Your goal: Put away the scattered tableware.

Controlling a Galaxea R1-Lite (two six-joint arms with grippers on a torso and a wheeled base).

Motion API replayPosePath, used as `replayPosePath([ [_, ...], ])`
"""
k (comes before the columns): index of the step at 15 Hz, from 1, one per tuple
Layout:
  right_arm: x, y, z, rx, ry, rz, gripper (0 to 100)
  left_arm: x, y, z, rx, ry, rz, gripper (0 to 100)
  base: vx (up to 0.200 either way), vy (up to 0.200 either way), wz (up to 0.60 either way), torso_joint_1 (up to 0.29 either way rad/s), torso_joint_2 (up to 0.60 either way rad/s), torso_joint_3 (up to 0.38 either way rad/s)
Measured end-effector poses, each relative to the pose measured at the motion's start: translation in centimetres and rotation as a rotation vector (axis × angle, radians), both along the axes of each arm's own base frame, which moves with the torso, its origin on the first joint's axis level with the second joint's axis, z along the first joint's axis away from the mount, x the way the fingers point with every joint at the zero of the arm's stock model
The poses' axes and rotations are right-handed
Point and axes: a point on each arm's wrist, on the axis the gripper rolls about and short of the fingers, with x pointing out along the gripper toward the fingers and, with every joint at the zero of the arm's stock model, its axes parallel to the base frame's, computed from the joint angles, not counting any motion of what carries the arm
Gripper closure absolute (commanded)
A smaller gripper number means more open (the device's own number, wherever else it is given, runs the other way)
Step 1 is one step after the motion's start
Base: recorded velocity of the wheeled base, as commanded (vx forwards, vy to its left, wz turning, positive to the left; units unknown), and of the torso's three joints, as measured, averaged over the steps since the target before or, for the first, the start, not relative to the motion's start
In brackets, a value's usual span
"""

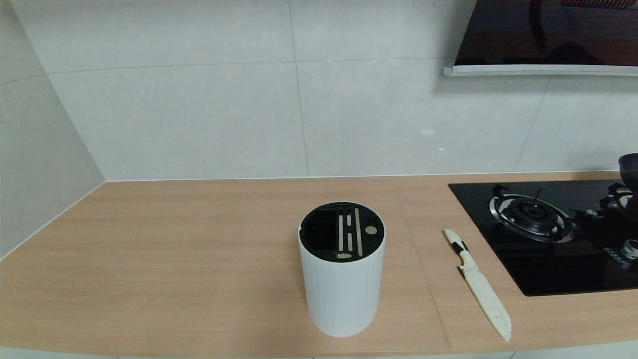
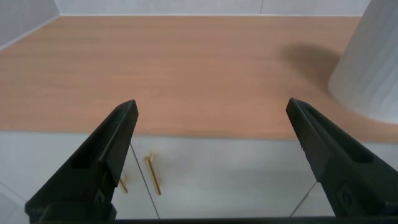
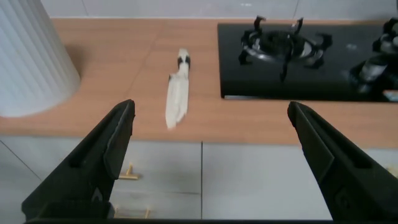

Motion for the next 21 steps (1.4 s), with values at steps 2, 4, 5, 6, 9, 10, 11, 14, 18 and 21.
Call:
replayPosePath([
  [2, 0.0, 0.0, 0.0, 0.000, 0.000, 0.000, 0, 0.0, 0.0, 0.0, 0.000, -0.001, 0.000, 0, 0.000, 0.000, 0.00, 0.232, -0.48, -0.251],
  [4, 0.0, 0.0, 0.0, 0.000, 0.000, 0.000, 0, 0.0, 0.0, 0.0, 0.000, -0.001, 0.000, 0, 0.000, 0.000, 0.00, 0.176, -0.37, -0.188],
  [5, 0.0, 0.0, 0.0, 0.000, 0.000, 0.000, 0, 0.0, 0.0, 0.0, 0.000, -0.001, 0.000, 0, 0.000, 0.000, 0.00, 0.051, -0.09, -0.032],
  [6, 0.0, 0.0, 0.0, 0.000, 0.000, 0.000, 0, 0.0, 0.0, 0.0, 0.000, -0.001, 0.000, 0, 0.000, 0.000, 0.00, 0.000, 0.00, 0.000],
  [9, 0.0, 0.0, 0.0, 0.002, 0.001, -0.002, 0, 0.0, 0.0, 0.0, 0.000, -0.001, 0.000, 0, 0.000, 0.000, 0.00, 0.000, 0.00, 0.000],
  [10, 0.0, 0.0, 0.0, 0.002, 0.001, -0.003, 0, 0.0, 0.0, 0.0, 0.000, -0.001, 0.000, 0, 0.000, 0.000, 0.00, 0.000, 0.00, 0.000],
  [11, 0.0, 0.0, 0.0, 0.002, 0.001, -0.004, 0, 0.0, 0.0, 0.0, 0.000, -0.001, 0.000, 0, 0.000, 0.000, 0.00, 0.000, 0.00, 0.000],
  [14, 0.0, 0.0, 0.0, -0.002, 0.000, -0.002, 0, 0.0, 0.0, 0.0, 0.000, -0.001, 0.000, 0, 0.000, 0.000, 0.00, 0.000, 0.00, 0.000],
  [18, -0.4, 0.0, 1.4, 0.002, -0.035, 0.002, 0, 0.0, 0.0, 0.0, 0.000, -0.001, 0.000, 0, 0.000, 0.000, 0.00, 0.000, 0.00, 0.000],
  [21, -0.2, 0.0, 3.7, 0.007, -0.019, 0.054, 0, 0.0, 0.0, 0.0, 0.000, -0.001, 0.000, 0, 0.000, 0.000, 0.00, 0.000, 0.00, 0.000],
])
